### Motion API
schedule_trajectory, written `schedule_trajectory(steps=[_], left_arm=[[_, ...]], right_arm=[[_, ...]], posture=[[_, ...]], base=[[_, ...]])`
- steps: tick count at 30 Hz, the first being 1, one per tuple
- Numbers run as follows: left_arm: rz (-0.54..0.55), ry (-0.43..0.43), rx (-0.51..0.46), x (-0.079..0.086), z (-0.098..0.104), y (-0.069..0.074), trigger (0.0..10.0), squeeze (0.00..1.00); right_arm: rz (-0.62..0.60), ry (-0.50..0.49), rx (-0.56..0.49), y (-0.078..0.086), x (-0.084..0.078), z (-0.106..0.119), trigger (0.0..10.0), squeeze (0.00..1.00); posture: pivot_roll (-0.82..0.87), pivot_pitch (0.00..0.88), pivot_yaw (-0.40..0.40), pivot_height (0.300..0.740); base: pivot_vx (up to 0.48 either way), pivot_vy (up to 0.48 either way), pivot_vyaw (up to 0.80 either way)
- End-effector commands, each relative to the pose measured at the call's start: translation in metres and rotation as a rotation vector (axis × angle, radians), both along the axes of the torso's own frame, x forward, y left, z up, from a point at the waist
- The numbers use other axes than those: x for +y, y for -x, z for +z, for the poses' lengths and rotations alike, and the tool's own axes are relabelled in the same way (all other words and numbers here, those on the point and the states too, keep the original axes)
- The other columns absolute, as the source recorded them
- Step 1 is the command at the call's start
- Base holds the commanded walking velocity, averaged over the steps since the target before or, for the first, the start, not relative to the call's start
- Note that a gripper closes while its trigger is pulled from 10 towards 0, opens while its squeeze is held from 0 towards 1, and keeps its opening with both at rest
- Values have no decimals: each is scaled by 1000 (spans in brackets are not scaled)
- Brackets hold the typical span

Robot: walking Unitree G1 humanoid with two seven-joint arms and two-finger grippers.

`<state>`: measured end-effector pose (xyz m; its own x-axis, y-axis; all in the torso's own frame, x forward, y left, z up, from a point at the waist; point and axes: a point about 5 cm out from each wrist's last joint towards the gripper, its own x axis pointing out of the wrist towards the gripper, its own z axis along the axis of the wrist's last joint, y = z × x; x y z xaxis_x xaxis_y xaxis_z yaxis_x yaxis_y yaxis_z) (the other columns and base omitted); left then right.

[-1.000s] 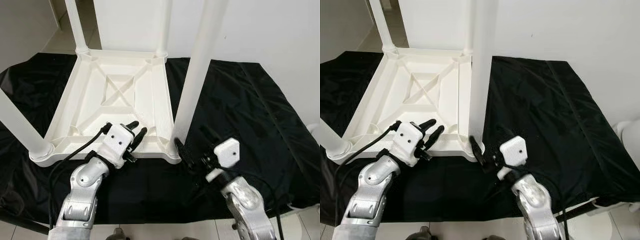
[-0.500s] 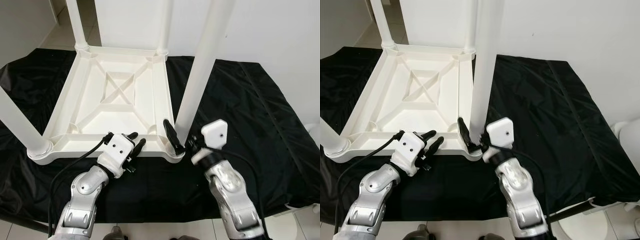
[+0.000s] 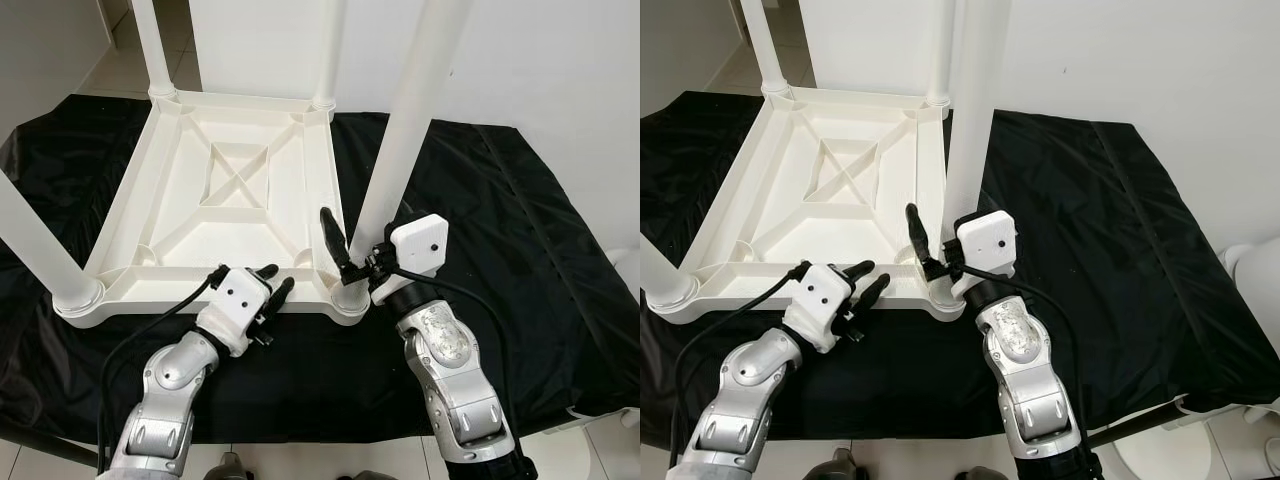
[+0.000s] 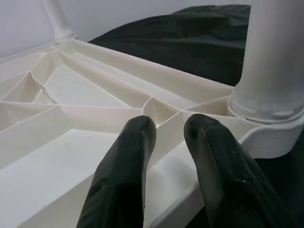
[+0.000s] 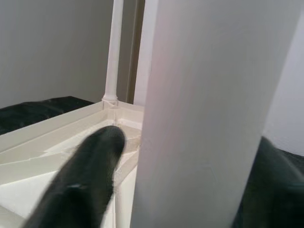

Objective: Building children table

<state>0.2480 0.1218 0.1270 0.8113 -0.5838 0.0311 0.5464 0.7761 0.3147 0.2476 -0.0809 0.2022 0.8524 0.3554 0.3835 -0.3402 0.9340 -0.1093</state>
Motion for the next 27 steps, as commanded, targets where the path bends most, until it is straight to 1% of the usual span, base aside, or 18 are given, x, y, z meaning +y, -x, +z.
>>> schedule_trajectory(steps=[1, 3, 4, 5, 7, 9, 11, 13, 14, 16, 22, 27], left_arm=[[17, 26, -5, -2, 2, 1, 10000, 0], [7, 35, -3, -4, 3, 2, 10000, 0], [-10, 49, -3, -6, 6, 3, 10000, 0], [-25, 65, -3, -9, 8, 4, 10000, 0], [-25, 65, -3, -9, 8, 4, 10000, 0], [-43, 92, -4, -13, 14, 4, 10000, 0], [-43, 92, -4, -13, 14, 4, 10000, 0], [-82, 111, 5, -19, 20, 5, 10000, 0], [-82, 111, 5, -19, 20, 5, 10000, 0], [-117, 129, 12, -24, 24, 7, 10000, 0], [-161, 146, 9, -28, 31, 9, 10000, 0], [-163, 163, 4, -27, 36, 8, 10000, 0]], right_arm=[[-16, -6, -4, 0, -2, 4, 0, 0], [-17, -5, 2, 0, -2, 3, 0, 0], [-28, -2, 22, -1, -2, 1, 10000, 0], [-42, -1, 37, -1, -3, -2, 10000, 0], [-42, -1, 37, -1, -3, -2, 10000, 0], [-83, 12, 68, -3, -5, -7, 10000, 0], [-83, 12, 68, -3, -5, -7, 10000, 0], [-141, 32, 106, -6, -5, -12, 10000, 0], [-141, 32, 106, -6, -5, -12, 10000, 0], [-172, 36, 132, -7, -4, -16, 10000, 0], [-185, 39, 153, -9, -4, -18, 10000, 0], [-191, 29, 155, -9, -5, -18, 10000, 0]], posture=[[114, 19, -83, 740], [114, 19, -83, 740], [114, 22, -81, 740], [113, 26, -82, 740], [113, 26, -82, 740], [113, 32, -81, 740], [113, 32, -81, 740], [114, 35, -81, 740], [114, 35, -81, 740], [114, 38, -79, 740], [114, 43, -76, 740], [114, 44, -77, 740]], base=[[0, 0, 0], [0, 0, 0], [0, 0, 0], [0, 0, 0], [0, 0, 0], [0, 0, 0], [0, 0, 0], [0, 0, 0], [0, 0, 0], [0, 0, 0], [0, 0, 0], [0, 0, 0]])
